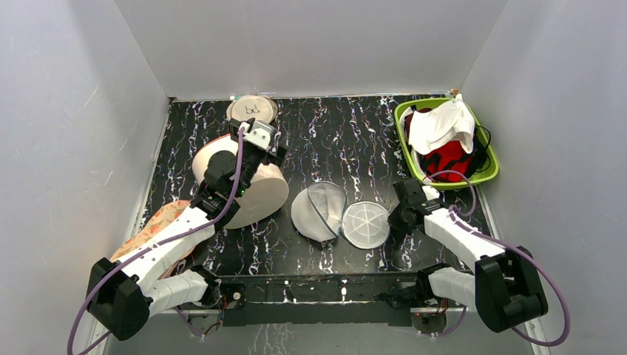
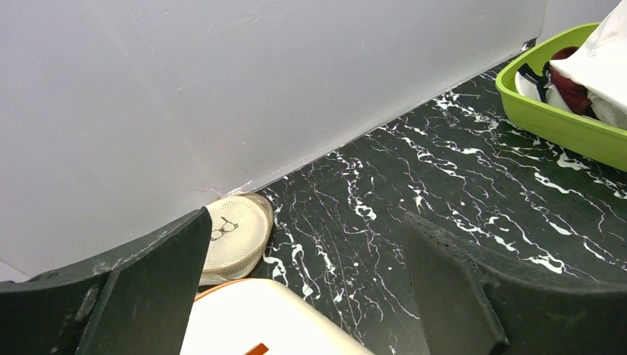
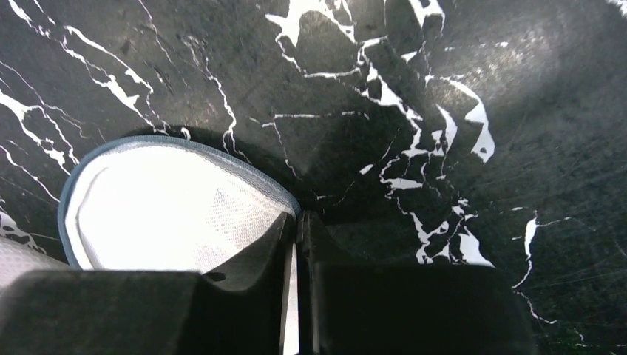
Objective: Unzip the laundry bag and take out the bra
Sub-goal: Close the laundry bag at the center of the board.
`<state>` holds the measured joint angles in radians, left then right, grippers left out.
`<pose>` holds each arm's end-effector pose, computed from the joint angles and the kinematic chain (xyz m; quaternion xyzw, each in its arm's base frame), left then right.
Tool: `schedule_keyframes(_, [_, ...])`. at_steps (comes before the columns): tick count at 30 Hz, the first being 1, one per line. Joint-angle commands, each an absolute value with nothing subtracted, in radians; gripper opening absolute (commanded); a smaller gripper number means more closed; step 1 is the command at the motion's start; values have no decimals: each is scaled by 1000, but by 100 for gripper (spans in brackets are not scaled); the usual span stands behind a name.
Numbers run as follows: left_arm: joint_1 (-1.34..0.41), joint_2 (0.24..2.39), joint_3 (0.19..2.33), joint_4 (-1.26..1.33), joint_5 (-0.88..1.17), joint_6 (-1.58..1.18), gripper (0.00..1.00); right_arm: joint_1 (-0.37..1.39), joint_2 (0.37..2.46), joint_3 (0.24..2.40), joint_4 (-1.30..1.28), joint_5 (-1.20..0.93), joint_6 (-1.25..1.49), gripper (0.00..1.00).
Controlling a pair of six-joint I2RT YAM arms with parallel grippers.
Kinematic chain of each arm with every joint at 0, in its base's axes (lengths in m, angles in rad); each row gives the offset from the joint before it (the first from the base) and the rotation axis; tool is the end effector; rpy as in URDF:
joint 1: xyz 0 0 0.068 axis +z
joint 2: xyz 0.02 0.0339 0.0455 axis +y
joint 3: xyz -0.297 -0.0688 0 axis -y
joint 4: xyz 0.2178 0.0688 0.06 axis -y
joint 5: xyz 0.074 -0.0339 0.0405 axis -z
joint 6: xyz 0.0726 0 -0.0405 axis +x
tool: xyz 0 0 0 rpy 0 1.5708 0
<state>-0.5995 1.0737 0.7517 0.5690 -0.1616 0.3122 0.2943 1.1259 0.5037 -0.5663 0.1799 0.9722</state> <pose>0.2090 -0.1287 0.3982 0.2125 0.5781 -0.0635 0.7853 0.1553 0.0335 0.1685 0.3412 0.9165 0.0409 0.2047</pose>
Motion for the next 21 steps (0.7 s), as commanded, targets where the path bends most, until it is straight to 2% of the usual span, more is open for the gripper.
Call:
schedule_keyframes(1, [-598, 1052, 781, 600, -161, 285, 98, 317, 1116, 517, -619, 206, 986, 0])
schedule_keyframes(10, [-597, 1059, 796, 585, -98, 245, 98, 318, 900, 666, -708, 218, 905, 0])
schedule_keyframes(16, [-598, 1090, 792, 643, 122, 164, 98, 317, 862, 802, -743, 169, 765, 0])
schedule_keyframes(21, [-611, 1138, 832, 664, 371, 20, 93, 318, 856, 867, -774, 115, 723, 0])
